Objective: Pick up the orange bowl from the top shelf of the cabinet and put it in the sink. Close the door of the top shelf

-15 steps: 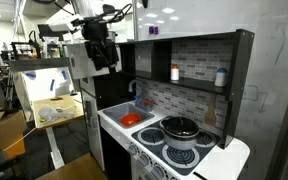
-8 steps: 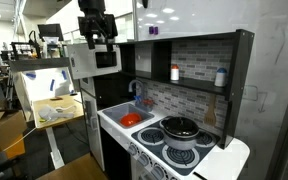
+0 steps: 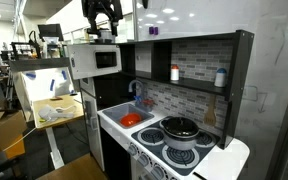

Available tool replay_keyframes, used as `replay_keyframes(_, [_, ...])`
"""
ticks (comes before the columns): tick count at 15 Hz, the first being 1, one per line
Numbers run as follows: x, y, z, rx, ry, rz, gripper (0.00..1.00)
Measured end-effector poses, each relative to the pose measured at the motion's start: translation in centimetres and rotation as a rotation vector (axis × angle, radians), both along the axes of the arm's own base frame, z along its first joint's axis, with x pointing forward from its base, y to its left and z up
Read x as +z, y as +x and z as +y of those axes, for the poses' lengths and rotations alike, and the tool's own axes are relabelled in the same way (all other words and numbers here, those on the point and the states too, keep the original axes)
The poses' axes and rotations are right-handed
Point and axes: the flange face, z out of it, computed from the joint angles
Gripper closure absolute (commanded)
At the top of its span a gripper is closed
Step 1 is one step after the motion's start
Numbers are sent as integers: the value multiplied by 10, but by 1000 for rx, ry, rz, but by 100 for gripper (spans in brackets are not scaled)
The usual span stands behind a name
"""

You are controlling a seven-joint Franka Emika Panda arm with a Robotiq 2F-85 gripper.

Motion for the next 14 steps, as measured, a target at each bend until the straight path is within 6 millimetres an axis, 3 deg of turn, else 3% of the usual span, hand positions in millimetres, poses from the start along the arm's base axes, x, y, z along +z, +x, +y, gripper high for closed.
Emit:
replay_keyframes(10, [38,50,69,182,21,67,0])
replay_keyframes(14, [39,61,74,201,15,64,0])
